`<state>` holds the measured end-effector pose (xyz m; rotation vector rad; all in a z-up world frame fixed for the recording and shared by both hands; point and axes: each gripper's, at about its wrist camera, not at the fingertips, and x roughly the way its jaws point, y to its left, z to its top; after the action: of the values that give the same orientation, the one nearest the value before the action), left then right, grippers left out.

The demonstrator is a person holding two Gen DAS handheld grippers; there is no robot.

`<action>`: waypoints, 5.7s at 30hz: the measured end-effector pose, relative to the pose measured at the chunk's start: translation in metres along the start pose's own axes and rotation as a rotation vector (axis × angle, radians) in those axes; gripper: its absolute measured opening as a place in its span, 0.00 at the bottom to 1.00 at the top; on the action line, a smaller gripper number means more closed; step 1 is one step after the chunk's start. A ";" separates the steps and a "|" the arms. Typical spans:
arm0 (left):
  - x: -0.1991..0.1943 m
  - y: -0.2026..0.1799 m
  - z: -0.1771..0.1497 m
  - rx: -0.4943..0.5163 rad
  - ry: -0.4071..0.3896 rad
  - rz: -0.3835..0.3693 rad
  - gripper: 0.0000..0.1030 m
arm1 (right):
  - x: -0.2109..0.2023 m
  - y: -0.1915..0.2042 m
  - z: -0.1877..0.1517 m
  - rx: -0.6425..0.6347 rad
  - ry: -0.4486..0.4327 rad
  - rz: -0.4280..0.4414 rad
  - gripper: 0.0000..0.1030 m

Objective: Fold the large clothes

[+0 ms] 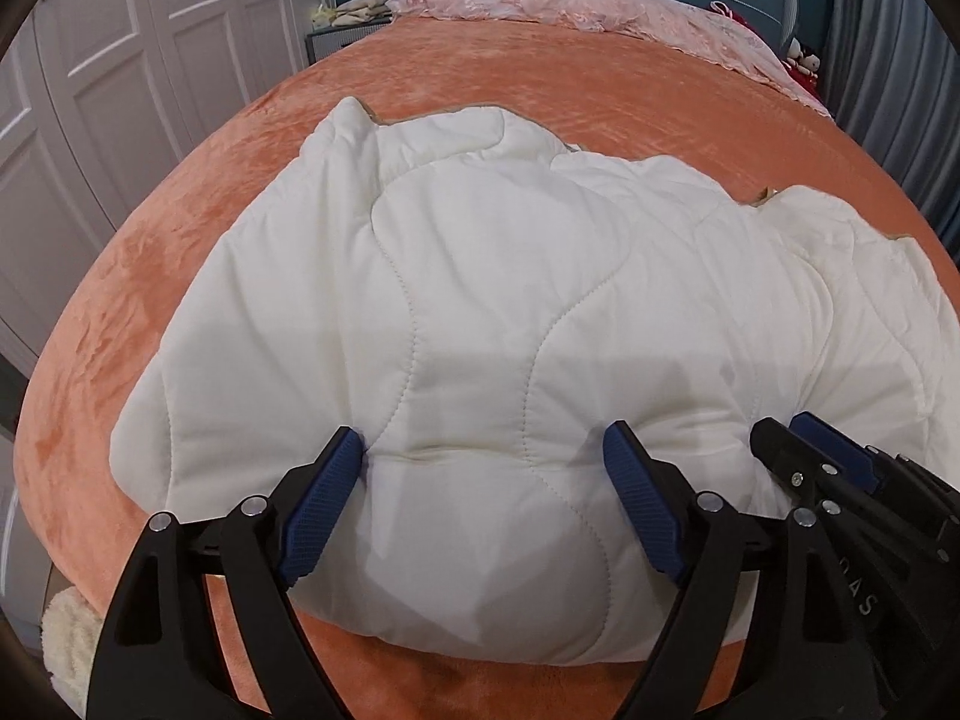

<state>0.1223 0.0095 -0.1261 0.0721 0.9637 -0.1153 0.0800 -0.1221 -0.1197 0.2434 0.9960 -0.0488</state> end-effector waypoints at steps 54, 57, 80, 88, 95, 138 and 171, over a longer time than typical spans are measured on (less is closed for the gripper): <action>-0.195 0.093 0.034 -0.192 -0.232 -0.336 0.13 | -0.037 0.061 -0.039 -0.026 0.142 0.327 0.16; -0.208 0.066 0.037 -0.115 -0.250 -0.364 0.13 | -0.047 0.054 -0.034 0.005 0.137 0.347 0.15; -0.172 -0.112 -0.036 0.252 -0.012 -0.506 0.57 | -0.232 -0.109 -0.053 0.165 -0.157 0.072 0.45; -0.206 -0.020 -0.014 0.005 -0.067 -0.421 0.82 | -0.245 -0.084 -0.015 0.090 -0.203 0.196 0.64; -0.185 0.013 -0.004 -0.088 -0.028 -0.280 0.81 | -0.196 -0.053 0.006 0.008 -0.100 0.159 0.38; -0.101 -0.069 -0.042 0.121 0.177 -0.146 0.87 | -0.113 -0.118 -0.089 0.161 0.155 -0.026 0.11; -0.116 -0.035 -0.022 0.052 0.171 -0.227 0.93 | -0.162 -0.142 -0.061 0.299 0.081 0.099 0.37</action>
<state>0.0341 -0.0152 -0.0435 0.0199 1.1384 -0.3476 -0.0802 -0.2582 -0.0420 0.5716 1.0542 -0.0980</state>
